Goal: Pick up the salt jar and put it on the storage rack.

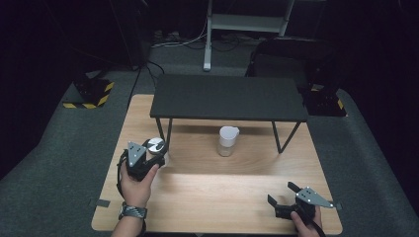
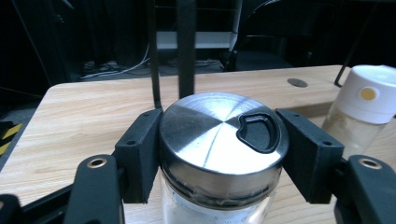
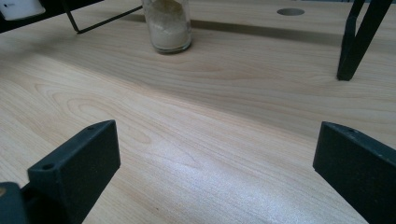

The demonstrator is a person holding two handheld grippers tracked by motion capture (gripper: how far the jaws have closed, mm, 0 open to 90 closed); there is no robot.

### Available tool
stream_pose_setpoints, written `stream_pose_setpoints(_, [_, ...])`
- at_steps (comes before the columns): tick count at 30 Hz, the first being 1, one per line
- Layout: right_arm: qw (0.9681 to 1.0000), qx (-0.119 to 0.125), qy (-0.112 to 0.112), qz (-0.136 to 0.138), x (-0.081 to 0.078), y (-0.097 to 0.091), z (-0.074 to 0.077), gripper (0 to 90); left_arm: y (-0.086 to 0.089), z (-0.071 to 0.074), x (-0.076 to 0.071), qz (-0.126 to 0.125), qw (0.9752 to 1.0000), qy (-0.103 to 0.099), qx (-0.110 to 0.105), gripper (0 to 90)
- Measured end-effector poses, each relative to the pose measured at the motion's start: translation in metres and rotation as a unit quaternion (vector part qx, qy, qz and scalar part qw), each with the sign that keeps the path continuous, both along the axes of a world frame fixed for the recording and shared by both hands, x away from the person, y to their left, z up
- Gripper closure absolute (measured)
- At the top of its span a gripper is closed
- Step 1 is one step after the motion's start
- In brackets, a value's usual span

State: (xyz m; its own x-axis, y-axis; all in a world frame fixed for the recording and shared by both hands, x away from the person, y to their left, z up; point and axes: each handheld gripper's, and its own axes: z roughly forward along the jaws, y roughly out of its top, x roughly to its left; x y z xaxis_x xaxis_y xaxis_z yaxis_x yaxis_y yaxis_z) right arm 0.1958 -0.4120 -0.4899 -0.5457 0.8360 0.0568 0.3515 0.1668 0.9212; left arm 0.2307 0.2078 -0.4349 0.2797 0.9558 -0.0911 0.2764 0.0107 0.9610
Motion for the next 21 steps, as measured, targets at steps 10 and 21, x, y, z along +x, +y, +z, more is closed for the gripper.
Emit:
stream_pose_setpoints(10, [1.0000, 0.002, 0.000, -0.002, -0.001, -0.001, 0.000, 0.6, -0.014, 0.013, -0.008, -0.018, 0.9998, -0.001, 0.003, 35.1])
stream_pose_setpoints(21, [1.0000, 0.000, 0.000, 0.001, 0.000, -0.001, 0.000, 0.6, -0.029, 0.036, -0.013, -0.032, 0.9992, -0.014, 0.017, 35.1])
